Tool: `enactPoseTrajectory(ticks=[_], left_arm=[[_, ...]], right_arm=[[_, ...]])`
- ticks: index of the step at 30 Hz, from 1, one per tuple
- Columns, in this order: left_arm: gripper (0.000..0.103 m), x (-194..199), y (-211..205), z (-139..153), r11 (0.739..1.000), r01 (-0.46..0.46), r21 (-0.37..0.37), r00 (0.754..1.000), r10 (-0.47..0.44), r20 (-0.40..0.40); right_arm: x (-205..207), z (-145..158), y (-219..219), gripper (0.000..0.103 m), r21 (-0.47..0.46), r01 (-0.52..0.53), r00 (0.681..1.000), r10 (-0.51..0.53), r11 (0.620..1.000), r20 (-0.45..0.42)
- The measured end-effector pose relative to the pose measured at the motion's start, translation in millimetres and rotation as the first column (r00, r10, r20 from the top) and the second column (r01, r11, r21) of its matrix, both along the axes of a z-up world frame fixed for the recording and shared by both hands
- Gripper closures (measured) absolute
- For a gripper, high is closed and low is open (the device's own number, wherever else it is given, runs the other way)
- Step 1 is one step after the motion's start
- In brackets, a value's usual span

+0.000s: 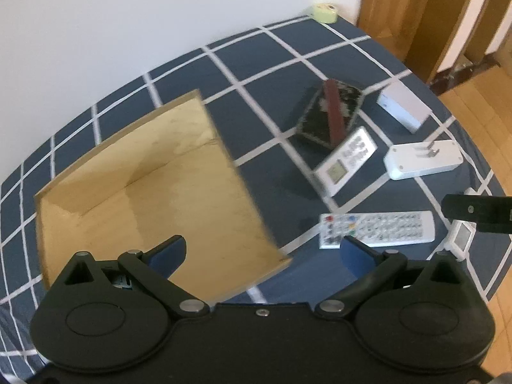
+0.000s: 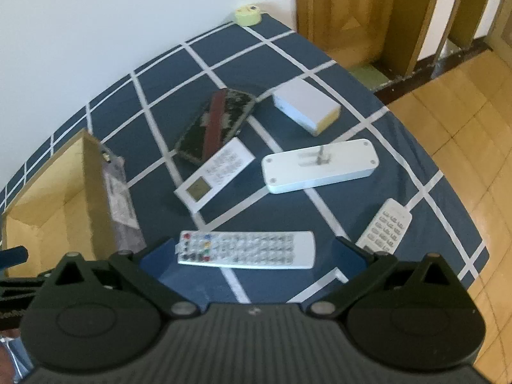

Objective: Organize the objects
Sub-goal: 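Move the left tool toward the white TV remote beside the box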

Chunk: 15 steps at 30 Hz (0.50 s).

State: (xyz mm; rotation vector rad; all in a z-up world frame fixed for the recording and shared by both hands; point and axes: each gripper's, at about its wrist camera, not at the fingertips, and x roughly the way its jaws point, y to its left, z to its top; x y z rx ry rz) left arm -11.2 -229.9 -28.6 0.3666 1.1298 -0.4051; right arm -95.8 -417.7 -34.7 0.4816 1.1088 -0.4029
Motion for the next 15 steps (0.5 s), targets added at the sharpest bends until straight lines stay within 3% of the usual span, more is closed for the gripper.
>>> enactPoseTrajectory(ticks=[15], left_arm=[[0.000,11.4,-83.1,-63.8,0.992,0.117,0.048,0.982,-0.109,-0.151]], right_arm=[[16.0,-55.2,-47.9,0.000,0.131,0.042,0.997,-0.034,0.991,-0.065]])
